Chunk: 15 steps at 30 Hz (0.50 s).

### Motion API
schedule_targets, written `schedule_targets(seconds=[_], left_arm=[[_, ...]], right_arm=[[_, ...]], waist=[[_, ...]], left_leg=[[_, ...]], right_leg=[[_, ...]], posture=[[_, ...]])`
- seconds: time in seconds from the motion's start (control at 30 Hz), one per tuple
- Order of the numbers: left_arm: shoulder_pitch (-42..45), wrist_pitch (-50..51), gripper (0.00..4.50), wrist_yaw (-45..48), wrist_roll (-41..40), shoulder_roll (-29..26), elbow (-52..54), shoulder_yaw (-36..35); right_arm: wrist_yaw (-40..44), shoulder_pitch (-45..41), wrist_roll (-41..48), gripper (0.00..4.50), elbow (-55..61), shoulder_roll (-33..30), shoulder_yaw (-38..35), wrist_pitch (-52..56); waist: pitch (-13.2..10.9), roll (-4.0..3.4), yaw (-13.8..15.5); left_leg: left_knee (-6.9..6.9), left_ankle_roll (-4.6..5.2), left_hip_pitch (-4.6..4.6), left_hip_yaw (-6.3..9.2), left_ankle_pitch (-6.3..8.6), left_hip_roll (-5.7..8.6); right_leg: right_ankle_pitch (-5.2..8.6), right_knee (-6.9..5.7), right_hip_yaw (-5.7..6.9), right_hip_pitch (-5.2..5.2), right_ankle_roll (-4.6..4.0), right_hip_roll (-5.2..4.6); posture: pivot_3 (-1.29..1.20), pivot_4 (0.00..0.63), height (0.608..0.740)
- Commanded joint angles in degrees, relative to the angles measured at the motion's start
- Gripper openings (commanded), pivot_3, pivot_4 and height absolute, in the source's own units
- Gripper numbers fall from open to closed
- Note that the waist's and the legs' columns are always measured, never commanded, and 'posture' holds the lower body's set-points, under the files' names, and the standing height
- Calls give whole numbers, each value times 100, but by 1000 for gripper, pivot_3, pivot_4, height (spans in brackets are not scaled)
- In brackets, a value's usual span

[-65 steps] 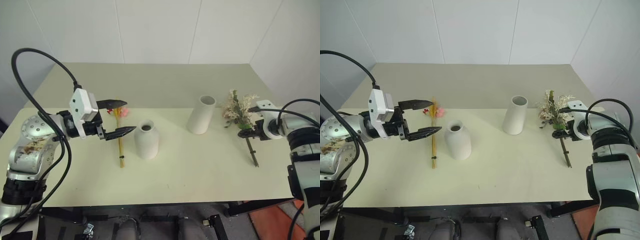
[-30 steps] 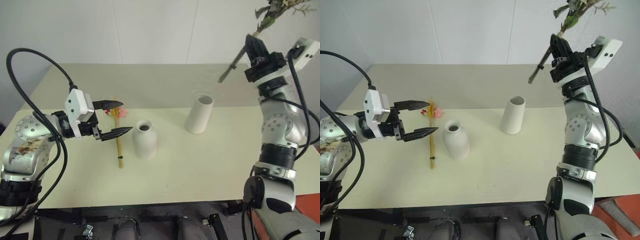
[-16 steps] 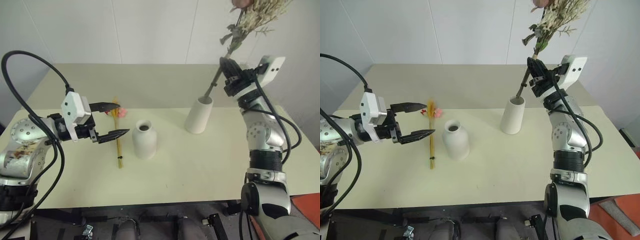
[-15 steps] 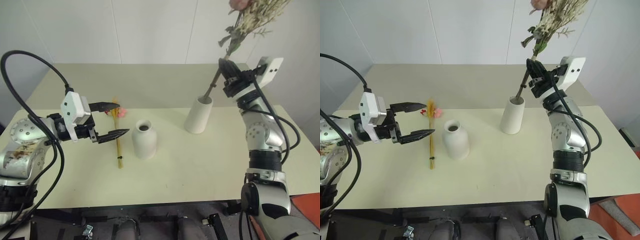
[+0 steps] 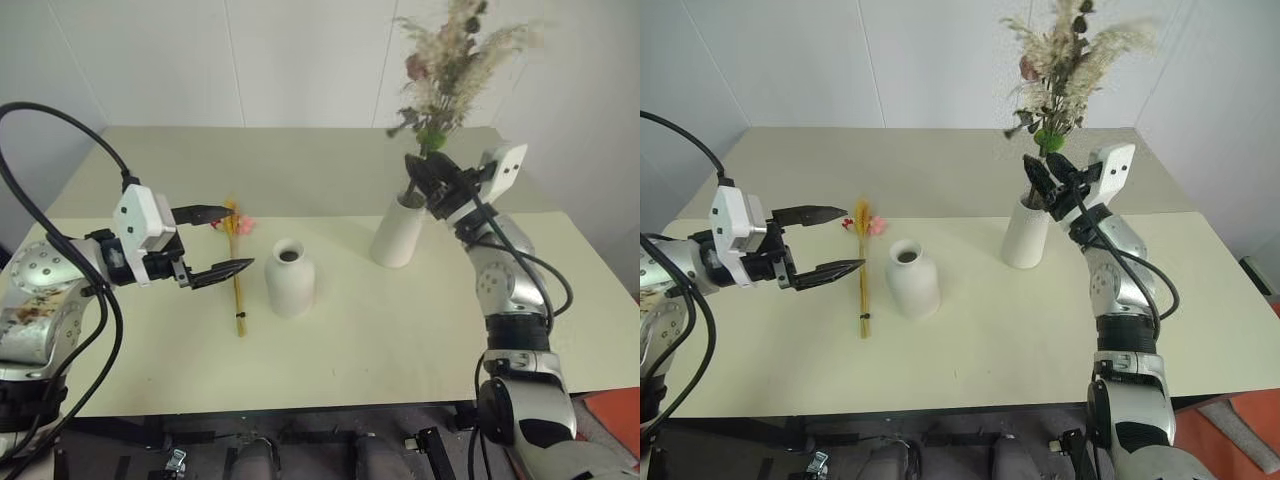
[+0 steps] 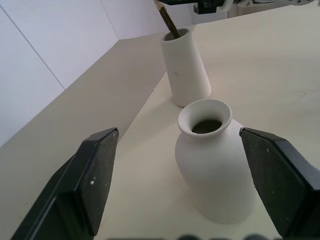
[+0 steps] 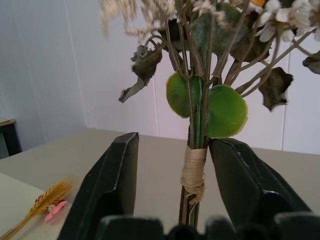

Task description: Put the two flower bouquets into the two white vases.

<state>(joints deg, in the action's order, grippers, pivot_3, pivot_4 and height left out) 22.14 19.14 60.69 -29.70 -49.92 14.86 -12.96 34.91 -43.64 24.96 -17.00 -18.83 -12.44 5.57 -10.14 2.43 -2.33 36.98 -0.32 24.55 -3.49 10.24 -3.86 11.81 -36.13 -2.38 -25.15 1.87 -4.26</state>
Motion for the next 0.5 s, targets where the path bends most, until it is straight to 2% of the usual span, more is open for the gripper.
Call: schedule_targets(seconds=[0.03,0.07,0.1,0.27,0.37,0.47,0.5], left_arm=[[82,-79,4210,-84,-40,-26,75,-152],[102,-84,4210,-107,-28,-6,43,-141],[117,-95,4210,-132,-20,13,15,-139],[273,126,4210,-741,-156,288,-29,-364],[459,575,4210,-1558,-15,398,41,-430],[624,1059,4210,-2707,814,380,274,-147],[915,1577,4210,-3281,1185,422,302,89]], right_arm=[[82,297,139,4016,651,-124,-61,84],[106,409,172,4404,763,-151,-74,120],[117,504,198,4476,864,-182,-90,150],[274,1056,304,4476,1435,-450,-165,280],[239,1313,286,4476,1739,-638,-229,342],[372,1528,410,4476,2024,-947,-337,553],[469,1602,512,4476,2106,-1108,-411,673]], waist=[[0,0,5],[0,0,6],[0,0,8],[0,0,21],[0,0,23],[0,1,17],[-1,2,26]], left_leg=[[0,0,0,0,0,0],[-1,0,-1,1,0,-1],[-1,0,0,1,0,0],[0,0,-1,0,0,0],[1,0,-2,1,0,0],[1,0,-7,1,0,1],[0,0,-10,1,0,1]], right_leg=[[0,0,0,0,0,0],[1,1,1,0,0,1],[1,1,1,1,0,1],[0,0,1,2,0,0],[0,0,0,2,1,0],[0,1,-2,6,2,0],[1,1,-2,9,2,0]], posture=[[0,150,740],[0,150,740],[0,150,740],[0,150,740],[0,150,740],[0,150,740],[0,150,740]])
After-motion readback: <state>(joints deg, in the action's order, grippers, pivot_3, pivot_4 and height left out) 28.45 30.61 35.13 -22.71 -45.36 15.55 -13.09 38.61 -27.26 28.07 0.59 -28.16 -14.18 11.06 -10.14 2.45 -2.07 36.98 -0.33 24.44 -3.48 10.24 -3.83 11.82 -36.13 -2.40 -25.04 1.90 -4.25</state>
